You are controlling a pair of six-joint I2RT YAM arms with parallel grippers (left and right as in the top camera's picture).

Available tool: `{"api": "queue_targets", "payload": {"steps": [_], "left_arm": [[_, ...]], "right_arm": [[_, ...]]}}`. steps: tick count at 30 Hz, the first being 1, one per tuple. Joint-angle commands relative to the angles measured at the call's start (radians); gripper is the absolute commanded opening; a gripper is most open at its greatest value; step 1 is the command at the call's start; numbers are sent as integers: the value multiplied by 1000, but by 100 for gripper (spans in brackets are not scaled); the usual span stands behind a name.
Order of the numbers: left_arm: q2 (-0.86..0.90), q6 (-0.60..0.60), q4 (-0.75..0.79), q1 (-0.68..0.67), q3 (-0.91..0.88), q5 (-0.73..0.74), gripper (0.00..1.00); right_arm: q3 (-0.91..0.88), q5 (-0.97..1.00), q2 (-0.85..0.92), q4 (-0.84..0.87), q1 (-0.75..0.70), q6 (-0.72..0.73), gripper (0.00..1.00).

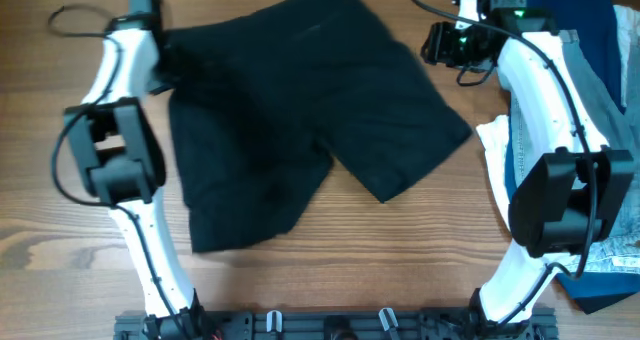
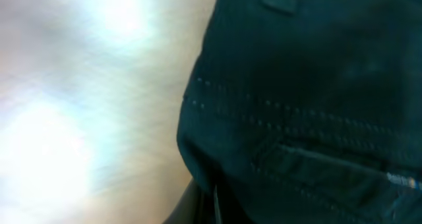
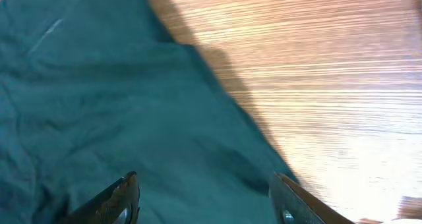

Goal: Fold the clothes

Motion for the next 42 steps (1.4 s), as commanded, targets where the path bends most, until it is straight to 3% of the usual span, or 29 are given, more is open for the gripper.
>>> {"api": "queue_targets", "payload": {"steps": [1,4,7,9,12,15,16,18,20,27,42], "left_arm": [[21,-111,-157,123,-21,-46,4],[21,-109,-246,173,-21,-6,12],[21,-74,-294,207,-21,18,40],[18,-74,-315,214,-21,17,51],[-9,-60,-333,211,-21,17,59],[-81,-48,-337,197,-21,17,77],[-113,-48,-335,191,-21,17,78],[-180,-48,-326,177,-21,16,92],[-263,-44,-305,157,-21,16,98],[-458,-44,-223,78,-21,17,100],[-458,-20,-158,-132,-21,19,100]], "right_arm": [[9,-20,-10,1,56,16,63],[8,-21,-3,-1,99,35,63],[8,-21,21,-20,149,42,63],[7,-21,39,-48,182,42,63],[2,-22,55,-79,220,42,64],[-26,-63,57,-93,270,41,64],[-33,-83,57,-100,287,39,65],[-56,-110,57,-103,326,26,70],[-76,-108,57,-114,373,1,73],[-201,-72,57,-61,475,-65,74],[-365,98,88,16,439,-11,74]]}}
